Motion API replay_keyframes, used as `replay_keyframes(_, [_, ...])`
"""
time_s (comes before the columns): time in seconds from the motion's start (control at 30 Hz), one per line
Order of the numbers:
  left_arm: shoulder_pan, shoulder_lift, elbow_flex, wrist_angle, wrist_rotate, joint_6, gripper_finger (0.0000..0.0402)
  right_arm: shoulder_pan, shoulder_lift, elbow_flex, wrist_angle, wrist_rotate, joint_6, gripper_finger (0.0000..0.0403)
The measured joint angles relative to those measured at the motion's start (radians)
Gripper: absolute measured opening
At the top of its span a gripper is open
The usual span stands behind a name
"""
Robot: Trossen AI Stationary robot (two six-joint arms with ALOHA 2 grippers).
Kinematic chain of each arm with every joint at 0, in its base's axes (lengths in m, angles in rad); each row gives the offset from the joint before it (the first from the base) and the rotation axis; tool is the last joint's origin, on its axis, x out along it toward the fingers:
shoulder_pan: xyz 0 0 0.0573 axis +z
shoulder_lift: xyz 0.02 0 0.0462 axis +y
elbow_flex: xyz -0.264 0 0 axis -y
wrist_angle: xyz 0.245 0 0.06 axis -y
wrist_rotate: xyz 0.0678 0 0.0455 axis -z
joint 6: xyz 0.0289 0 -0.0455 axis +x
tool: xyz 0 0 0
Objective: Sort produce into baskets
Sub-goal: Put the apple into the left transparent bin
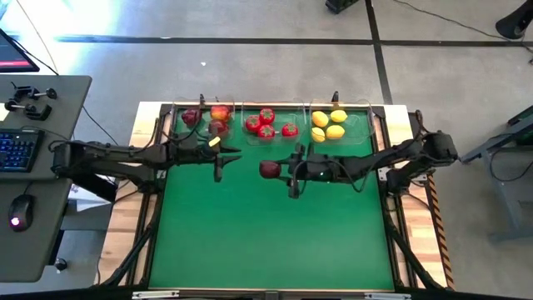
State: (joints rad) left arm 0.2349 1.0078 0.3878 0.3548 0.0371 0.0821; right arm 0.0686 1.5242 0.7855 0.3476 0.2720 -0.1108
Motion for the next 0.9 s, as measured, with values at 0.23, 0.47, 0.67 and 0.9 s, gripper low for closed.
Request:
replay_keyframes(0.23, [-0.076,0.115,0.026,0.173,0.001,-0.033,0.018,-0.018,0.0,-0.077,0.203,-0.049,-0.05,0.0185])
replay_keyframes(0.47, [-0.154,0.232,0.099,0.172,-0.098,-0.026,0.0271,-0.007,-0.023,-0.081,0.273,-0.053,-0.089,0.0185])
replay_keyframes(0.67, [-0.244,0.264,0.132,0.237,-0.169,0.105,0.0287,0.009,-0.079,-0.08,0.288,-0.067,-0.108,0.0185])
replay_keyframes(0.9, [-0.307,0.263,0.132,0.344,-0.213,0.135,0.0287,0.024,-0.093,-0.08,0.301,-0.097,-0.113,0.0185])
